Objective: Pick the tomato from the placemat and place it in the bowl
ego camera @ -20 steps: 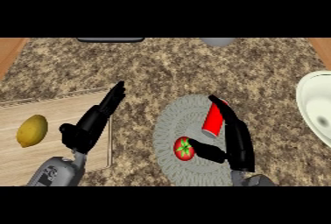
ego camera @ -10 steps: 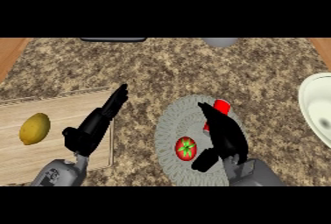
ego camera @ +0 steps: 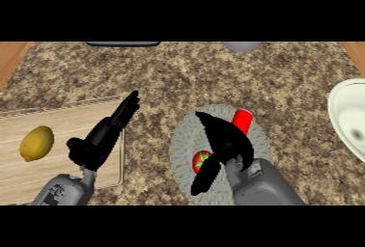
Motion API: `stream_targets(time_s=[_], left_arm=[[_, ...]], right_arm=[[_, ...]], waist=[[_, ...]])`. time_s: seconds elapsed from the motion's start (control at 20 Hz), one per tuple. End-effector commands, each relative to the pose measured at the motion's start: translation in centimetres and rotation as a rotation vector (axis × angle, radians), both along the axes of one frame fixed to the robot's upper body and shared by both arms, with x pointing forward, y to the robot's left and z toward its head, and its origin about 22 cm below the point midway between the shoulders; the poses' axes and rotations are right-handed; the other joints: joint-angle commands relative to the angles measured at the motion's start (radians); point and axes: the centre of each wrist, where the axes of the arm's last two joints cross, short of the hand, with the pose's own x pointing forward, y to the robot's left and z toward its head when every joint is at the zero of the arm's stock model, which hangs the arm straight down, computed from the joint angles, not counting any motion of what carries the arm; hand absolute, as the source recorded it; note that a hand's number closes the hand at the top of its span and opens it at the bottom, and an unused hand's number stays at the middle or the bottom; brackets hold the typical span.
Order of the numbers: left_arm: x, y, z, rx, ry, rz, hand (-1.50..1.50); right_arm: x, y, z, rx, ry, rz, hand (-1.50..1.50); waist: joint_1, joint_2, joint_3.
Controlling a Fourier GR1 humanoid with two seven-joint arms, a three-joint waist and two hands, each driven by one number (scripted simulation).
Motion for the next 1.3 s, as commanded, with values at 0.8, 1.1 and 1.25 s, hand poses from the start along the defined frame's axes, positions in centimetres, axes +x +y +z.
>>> stream_targets(time_s=[0.8, 1.1, 1.25], left_arm=[[-0.4, 0.8, 1.0, 0.001, -0.019, 0.022, 0.0], [-0.7, -0.1, 0.0, -0.011, 0.002, 0.019, 0.0], [-1.5, 1.1, 0.0, 0.01, -0.015, 0.015, 0.0]], right_arm=[[-1.1, 4.5, 0.9, -0.269, 0.011, -0.064, -1.5], [-2.1, 4.4, -1.7, -0.362, -0.039, -0.076, -1.5], [-2.7, 3.8, -3.0, -0.375, -0.02, -0.079, -1.5]], waist=[[-0.007, 0.0, 0.002], [-0.015, 0.0, 0.002], [-0.01, 0.0, 0.002]])
